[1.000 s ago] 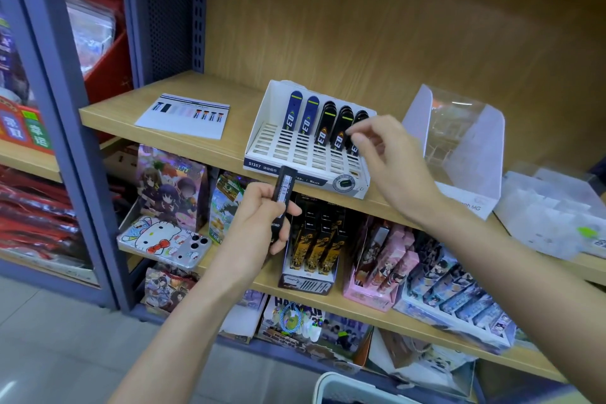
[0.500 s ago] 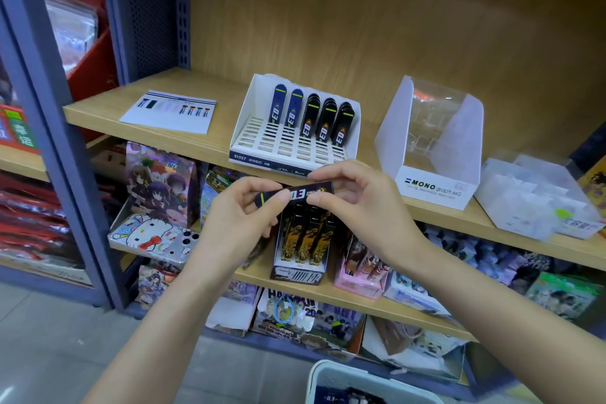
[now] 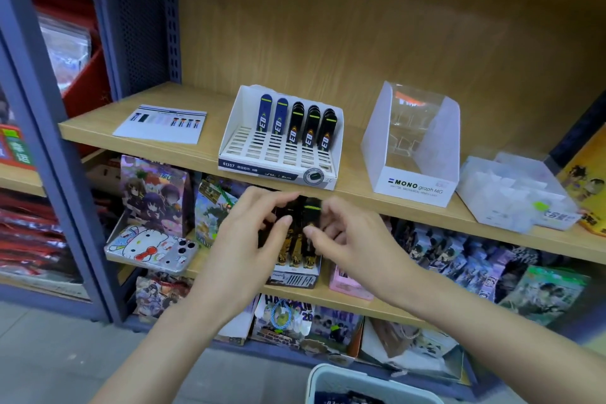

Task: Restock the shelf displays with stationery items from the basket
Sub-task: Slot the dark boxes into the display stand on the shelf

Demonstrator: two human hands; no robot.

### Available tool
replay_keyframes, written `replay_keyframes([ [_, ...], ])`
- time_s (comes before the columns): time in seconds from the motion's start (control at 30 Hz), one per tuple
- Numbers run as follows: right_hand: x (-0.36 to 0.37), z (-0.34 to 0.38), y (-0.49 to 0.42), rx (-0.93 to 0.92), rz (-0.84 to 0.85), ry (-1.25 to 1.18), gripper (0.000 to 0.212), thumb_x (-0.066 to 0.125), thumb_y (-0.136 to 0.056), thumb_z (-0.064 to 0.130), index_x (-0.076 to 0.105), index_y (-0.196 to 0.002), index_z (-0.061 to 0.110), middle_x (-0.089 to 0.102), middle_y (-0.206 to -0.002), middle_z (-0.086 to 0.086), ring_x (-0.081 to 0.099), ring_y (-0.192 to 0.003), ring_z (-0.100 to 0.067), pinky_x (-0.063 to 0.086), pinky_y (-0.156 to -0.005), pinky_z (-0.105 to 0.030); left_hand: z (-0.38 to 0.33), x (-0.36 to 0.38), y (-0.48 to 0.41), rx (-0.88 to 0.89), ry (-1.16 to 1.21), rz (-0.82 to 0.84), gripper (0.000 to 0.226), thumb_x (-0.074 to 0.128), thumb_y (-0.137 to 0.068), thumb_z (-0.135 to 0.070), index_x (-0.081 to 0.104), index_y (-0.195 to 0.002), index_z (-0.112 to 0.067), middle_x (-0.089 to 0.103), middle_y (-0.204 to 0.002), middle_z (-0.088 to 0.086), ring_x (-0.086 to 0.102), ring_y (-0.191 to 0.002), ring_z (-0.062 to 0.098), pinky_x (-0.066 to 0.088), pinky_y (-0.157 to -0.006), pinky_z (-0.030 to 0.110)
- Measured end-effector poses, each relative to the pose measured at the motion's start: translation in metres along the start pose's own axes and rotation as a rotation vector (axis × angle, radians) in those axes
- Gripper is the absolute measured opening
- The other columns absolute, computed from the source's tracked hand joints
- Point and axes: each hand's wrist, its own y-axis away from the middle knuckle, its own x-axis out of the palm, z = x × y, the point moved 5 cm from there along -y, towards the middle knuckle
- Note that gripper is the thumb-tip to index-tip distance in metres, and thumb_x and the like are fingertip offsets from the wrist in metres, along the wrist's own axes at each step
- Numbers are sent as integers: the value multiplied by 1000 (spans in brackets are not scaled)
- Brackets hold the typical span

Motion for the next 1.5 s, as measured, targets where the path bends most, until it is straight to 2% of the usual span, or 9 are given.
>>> replay_keyframes([
  [0.13, -34, 4, -22, -11, -146, -99, 24, 56, -94, 18, 36, -91, 32, 64, -83, 4, 67, -74, -4, 55, -69, -22, 9, -8, -26, -4, -194, 20, 24, 52, -94, -20, 58, -117, -20, 49, -107, -11, 46, -108, 7, 32, -92, 13],
  [0.27, -60, 4, -67, -56, -327, -108, 3, 48, -99, 16, 51, -98, 14, 67, -88, -7, 67, -76, -7, 56, -74, -23, 14, -12, -60, 8, -455, 49, 27, 47, -97, -22, 53, -122, -14, 48, -121, 2, 40, -117, 20, 27, -97, 30],
  [0.37, -62, 1, -100, -37, -387, -57, 16, 47, -98, 16, 60, -97, 8, 64, -98, -12, 67, -79, -15, 55, -80, -35, 21, -6, -71, 14, -623, 121, 34, 44, -97, -26, 49, -129, -16, 46, -125, 3, 39, -120, 21, 25, -98, 32],
  [0.53, -46, -7, -130, -57, -338, 52, 12, 53, -95, 12, 62, -103, 11, 62, -79, -2, 67, -73, -12, 55, -77, -38, 29, -2, -66, 54, -706, 153, 30, 51, -93, -23, 54, -122, -14, 52, -117, 6, 47, -113, 27, 30, -94, 35],
  [0.77, -53, -1, -150, -126, -192, 262, 21, 49, -96, 7, 66, -107, 9, 64, -87, -7, 63, -72, -15, 54, -82, -40, 33, -1, -63, 86, -672, 117, 29, 56, -91, -19, 57, -119, -11, 56, -112, 6, 51, -109, 27, 35, -94, 36],
  [0.97, -50, -2, -155, -112, -55, 190, 11, 58, -92, 8, 55, -98, 17, 66, -86, -7, 66, -74, -14, 55, -82, -37, 35, -1, -64, 100, -675, 89, 27, 59, -88, -18, 59, -114, -11, 58, -108, 6, 53, -105, 27, 38, -91, 38],
  [1.07, -47, -1, -157, -133, -81, 250, 11, 62, -89, 8, 54, -95, 13, 58, -80, 2, 62, -78, -18, 53, -81, -39, 35, -1, -65, 103, -682, 87, 25, 58, -89, -18, 59, -113, -11, 58, -108, 6, 54, -104, 27, 37, -90, 37],
  [1.2, -45, 4, -158, -173, -155, 325, 11, 68, -84, 9, 64, -93, 10, 58, -90, 0, 55, -82, -18, 48, -82, -37, 33, -1, -68, 92, -700, 115, 27, 53, -92, -20, 57, -118, -13, 55, -113, 5, 50, -109, 26, 32, -93, 34],
  [1.5, -54, 1, -163, -82, -151, 135, 5, 64, -87, 7, 67, -84, 10, 63, -74, 1, 59, -69, -13, 54, -83, -39, 25, -2, -75, 68, -760, 160, 31, 48, -94, -22, 53, -123, -15, 52, -117, 5, 47, -113, 26, 31, -94, 35],
])
